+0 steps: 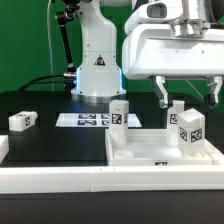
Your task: Assemble square table
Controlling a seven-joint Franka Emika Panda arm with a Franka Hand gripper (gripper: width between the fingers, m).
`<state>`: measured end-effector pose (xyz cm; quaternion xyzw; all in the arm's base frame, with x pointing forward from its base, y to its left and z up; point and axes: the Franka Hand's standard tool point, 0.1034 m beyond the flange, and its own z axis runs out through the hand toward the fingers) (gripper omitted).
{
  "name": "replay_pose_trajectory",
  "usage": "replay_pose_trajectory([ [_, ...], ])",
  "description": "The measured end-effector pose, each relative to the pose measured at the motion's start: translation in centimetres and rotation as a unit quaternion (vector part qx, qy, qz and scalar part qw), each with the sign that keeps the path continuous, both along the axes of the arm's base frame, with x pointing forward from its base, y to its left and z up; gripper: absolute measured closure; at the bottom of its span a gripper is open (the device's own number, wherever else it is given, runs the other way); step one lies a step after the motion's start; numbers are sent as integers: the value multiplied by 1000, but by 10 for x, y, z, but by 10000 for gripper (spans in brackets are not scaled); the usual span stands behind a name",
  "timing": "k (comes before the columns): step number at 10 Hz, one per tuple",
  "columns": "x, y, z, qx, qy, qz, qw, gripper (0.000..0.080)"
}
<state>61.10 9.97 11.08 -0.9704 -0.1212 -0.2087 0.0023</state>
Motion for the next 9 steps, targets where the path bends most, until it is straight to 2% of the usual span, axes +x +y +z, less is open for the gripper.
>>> replay_pose_trajectory([
  [1, -4, -1, -6, -1, 39, 0, 999, 150],
  [3, 2, 2, -5, -4, 127, 3, 992, 150],
  [5, 0, 1, -8, -8, 189, 5, 982, 150],
  [6, -7, 2, -8, -14, 241, 3, 971, 150],
  [9, -8, 5, -11, -25, 321, 9, 947, 150],
])
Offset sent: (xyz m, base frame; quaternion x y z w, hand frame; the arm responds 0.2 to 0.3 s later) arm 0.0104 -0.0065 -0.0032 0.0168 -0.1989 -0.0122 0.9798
